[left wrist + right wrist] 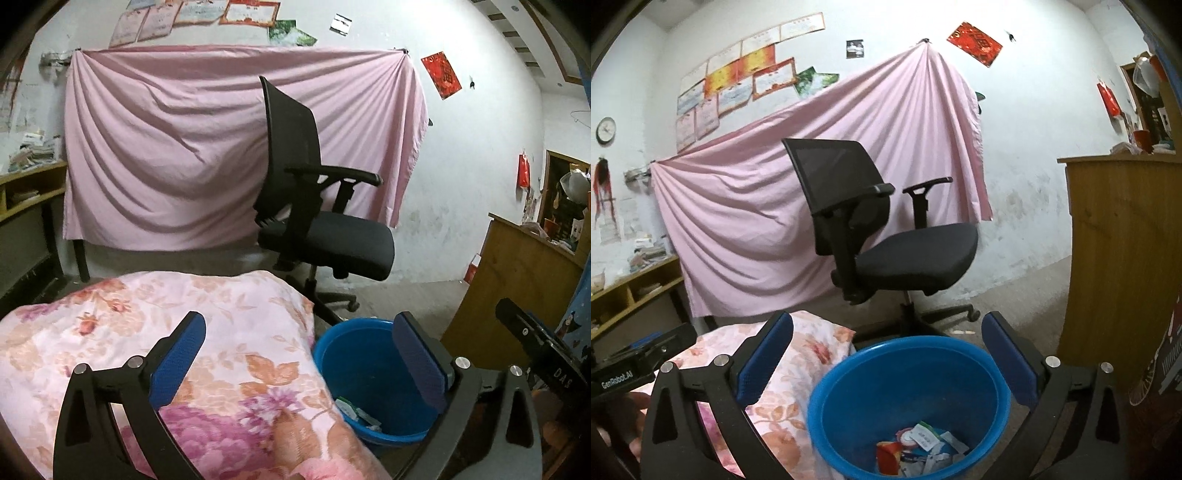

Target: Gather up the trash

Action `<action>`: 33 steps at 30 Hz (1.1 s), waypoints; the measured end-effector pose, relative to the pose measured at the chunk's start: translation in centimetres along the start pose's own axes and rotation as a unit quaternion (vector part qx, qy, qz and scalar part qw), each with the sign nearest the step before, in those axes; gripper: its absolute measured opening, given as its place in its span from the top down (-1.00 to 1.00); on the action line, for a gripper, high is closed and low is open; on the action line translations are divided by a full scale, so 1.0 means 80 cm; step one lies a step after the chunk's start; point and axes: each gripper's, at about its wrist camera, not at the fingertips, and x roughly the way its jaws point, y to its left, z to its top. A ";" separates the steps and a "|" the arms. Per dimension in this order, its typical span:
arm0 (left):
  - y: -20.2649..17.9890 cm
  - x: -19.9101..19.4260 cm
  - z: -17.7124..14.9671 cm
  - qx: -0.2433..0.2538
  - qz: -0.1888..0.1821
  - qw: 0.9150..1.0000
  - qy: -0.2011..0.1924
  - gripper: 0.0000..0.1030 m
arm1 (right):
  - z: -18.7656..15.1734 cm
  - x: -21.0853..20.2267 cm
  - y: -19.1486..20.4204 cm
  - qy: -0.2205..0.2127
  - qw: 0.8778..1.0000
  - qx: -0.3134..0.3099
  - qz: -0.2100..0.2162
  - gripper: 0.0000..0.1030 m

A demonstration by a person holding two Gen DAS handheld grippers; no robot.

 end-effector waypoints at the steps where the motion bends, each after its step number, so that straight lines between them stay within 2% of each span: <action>1: 0.002 -0.005 -0.001 0.000 0.003 1.000 -0.003 -0.94 | 0.000 -0.002 0.003 -0.001 1.000 -0.002 0.001 -1.00; 9: 0.012 -0.039 -0.011 0.009 0.013 1.000 -0.027 -0.94 | -0.007 -0.031 0.020 -0.014 1.000 0.006 0.000 -1.00; 17: 0.023 -0.079 -0.024 -0.002 0.018 0.999 -0.043 -0.95 | -0.028 -0.074 0.040 -0.032 0.999 -0.027 -0.014 -1.00; 25: 0.030 -0.125 -0.057 0.008 0.017 0.999 -0.049 -0.96 | -0.049 -0.121 0.051 -0.064 0.998 -0.025 0.004 -1.00; 33: 0.044 -0.177 -0.080 0.001 0.028 0.998 -0.061 -0.96 | -0.065 -0.164 0.068 -0.081 0.996 -0.033 -0.003 -1.00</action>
